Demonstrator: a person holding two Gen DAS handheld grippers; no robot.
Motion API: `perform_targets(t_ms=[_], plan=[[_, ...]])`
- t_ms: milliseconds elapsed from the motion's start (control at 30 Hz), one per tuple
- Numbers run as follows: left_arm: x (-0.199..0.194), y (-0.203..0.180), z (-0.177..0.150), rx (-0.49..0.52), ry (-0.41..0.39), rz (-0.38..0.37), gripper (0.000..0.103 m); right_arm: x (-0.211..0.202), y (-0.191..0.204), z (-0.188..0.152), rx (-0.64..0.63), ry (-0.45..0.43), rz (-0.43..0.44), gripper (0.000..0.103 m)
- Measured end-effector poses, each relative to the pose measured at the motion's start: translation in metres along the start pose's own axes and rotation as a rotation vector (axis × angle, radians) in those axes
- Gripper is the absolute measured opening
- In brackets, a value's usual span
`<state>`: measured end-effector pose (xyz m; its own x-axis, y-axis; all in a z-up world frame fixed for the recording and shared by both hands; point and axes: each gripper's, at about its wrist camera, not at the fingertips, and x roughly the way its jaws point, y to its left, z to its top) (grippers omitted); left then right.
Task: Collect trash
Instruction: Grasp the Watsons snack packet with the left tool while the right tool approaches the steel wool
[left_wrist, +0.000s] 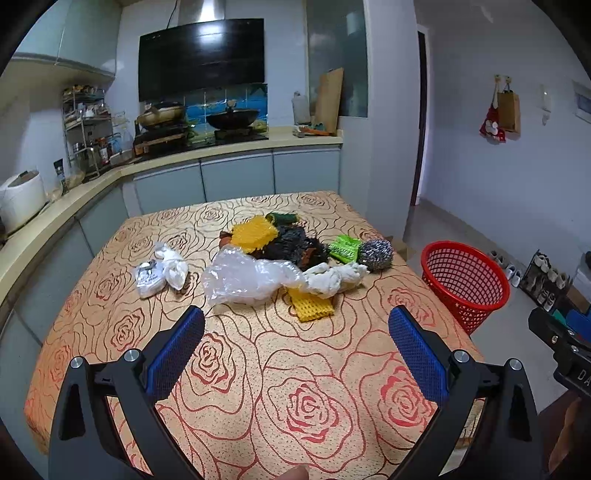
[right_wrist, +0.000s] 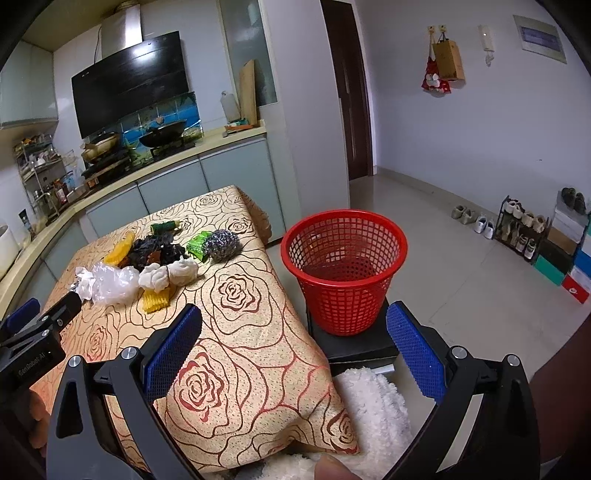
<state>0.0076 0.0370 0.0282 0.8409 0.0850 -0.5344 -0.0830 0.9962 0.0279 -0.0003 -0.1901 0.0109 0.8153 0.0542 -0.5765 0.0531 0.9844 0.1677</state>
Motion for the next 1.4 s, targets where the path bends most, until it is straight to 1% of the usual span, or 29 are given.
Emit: perform_targets(t_ms=[167, 333, 533, 633, 667, 767, 867, 1033, 1100, 1167, 1200, 1233, 1300, 1400], plan=[[0.011, 0.009, -0.004, -0.008, 0.023, 0.010, 0.096, 0.011, 0.005, 0.004, -0.017, 0.011, 0.028, 0.098], [0.028, 0.020, -0.012, -0.024, 0.069, 0.022, 0.096, 0.031, 0.012, 0.005, -0.013, 0.067, 0.075, 0.098], [0.043, 0.039, -0.018, -0.064, 0.094, 0.050, 0.096, 0.051, 0.022, 0.007, -0.029, 0.100, 0.111, 0.098], [0.056, 0.050, -0.023, -0.085, 0.128, 0.075, 0.096, 0.067, 0.031, 0.008, -0.040, 0.156, 0.180, 0.098], [0.060, 0.055, -0.024, -0.095, 0.138, 0.079, 0.096, 0.071, 0.033, 0.008, -0.043, 0.172, 0.191, 0.098], [0.070, 0.071, -0.026, -0.120, 0.159, 0.107, 0.096, 0.083, 0.048, 0.005, -0.100, 0.202, 0.193, 0.098], [0.079, 0.096, -0.022, -0.159, 0.170, 0.147, 0.096, 0.092, 0.057, 0.007, -0.128, 0.206, 0.183, 0.098], [0.096, 0.151, -0.005, -0.211, 0.167, 0.267, 0.096, 0.103, 0.062, 0.015, -0.148, 0.203, 0.147, 0.098], [0.107, 0.180, 0.004, -0.243, 0.176, 0.326, 0.096, 0.110, 0.062, 0.016, -0.147, 0.200, 0.119, 0.098], [0.118, 0.206, 0.013, -0.276, 0.188, 0.370, 0.096, 0.113, 0.060, 0.019, -0.142, 0.186, 0.095, 0.098], [0.123, 0.217, 0.017, -0.293, 0.192, 0.376, 0.096, 0.115, 0.061, 0.020, -0.144, 0.180, 0.084, 0.098], [0.131, 0.230, 0.022, -0.317, 0.198, 0.367, 0.096, 0.117, 0.061, 0.021, -0.147, 0.178, 0.077, 0.098], [0.142, 0.243, 0.027, -0.339, 0.219, 0.345, 0.096, 0.121, 0.062, 0.024, -0.158, 0.176, 0.069, 0.098], [0.168, 0.252, 0.033, -0.334, 0.261, 0.322, 0.096, 0.126, 0.066, 0.028, -0.169, 0.183, 0.071, 0.098]])
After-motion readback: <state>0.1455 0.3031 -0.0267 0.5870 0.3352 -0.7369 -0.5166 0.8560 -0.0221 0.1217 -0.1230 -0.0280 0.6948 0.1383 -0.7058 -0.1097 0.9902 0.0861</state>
